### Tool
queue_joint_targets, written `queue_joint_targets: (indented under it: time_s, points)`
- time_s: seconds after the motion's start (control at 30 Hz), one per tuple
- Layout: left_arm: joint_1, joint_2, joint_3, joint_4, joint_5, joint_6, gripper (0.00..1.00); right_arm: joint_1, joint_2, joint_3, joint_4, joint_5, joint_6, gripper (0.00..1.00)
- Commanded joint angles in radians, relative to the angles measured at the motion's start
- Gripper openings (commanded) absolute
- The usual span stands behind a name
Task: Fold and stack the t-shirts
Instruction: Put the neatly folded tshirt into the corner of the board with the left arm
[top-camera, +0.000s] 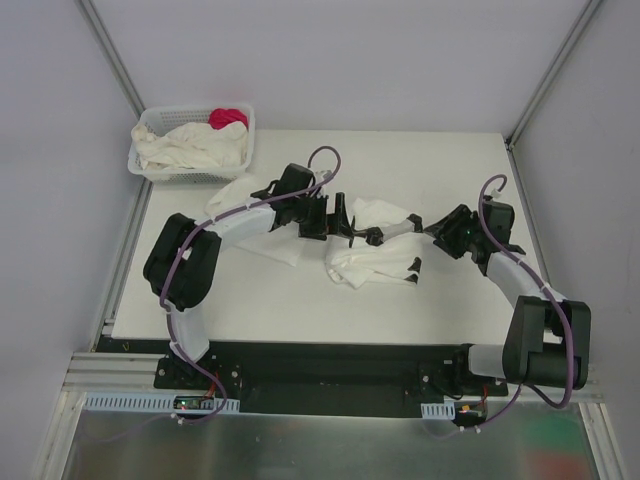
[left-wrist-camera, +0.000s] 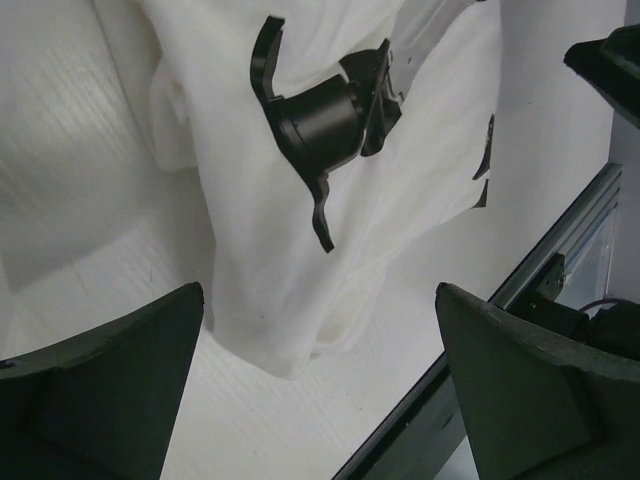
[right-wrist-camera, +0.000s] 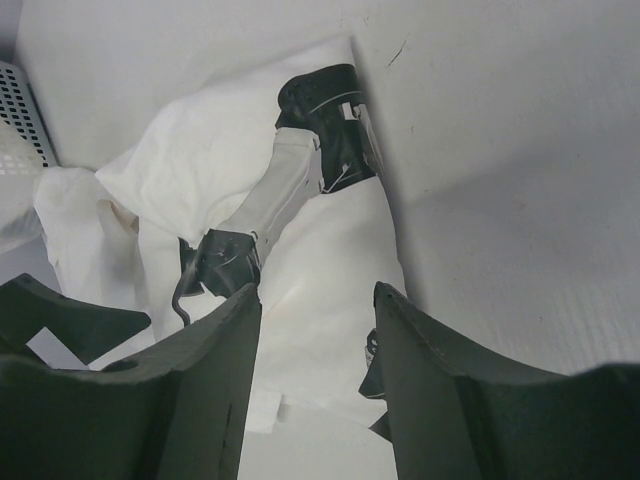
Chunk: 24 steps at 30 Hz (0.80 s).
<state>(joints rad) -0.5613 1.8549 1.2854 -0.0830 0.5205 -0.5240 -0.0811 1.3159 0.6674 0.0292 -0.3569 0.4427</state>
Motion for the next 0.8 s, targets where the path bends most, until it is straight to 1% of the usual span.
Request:
queue_joint_targets:
  time_s: [0.0,0.1,0.2,0.37,0.57,0.77]
  points:
    - [0.003,-0.028,-0.050,0.015,0.006,-0.024,0.99,-0.009,-0.030,-0.005,-0.005,-0.019,-0.015,0.52]
    - [0.001,-0.028,-0.081,0.020,-0.008,-0.027,0.99,-0.011,-0.033,-0.012,-0.003,-0.027,-0.015,0.52]
    - [0.003,-0.007,-0.077,0.031,-0.007,-0.025,0.99,-0.011,-0.024,-0.011,-0.002,-0.027,-0.015,0.52]
    - [0.003,0.044,-0.023,0.031,0.004,-0.016,0.99,-0.028,0.014,-0.008,0.001,-0.022,-0.029,0.52]
    - [0.006,0.104,0.049,0.031,0.027,-0.005,0.99,-0.040,0.084,-0.014,0.047,-0.033,-0.016,0.53]
    - [0.009,0.158,0.110,0.025,0.055,-0.008,0.99,-0.043,0.106,-0.005,0.063,-0.031,-0.012,0.53]
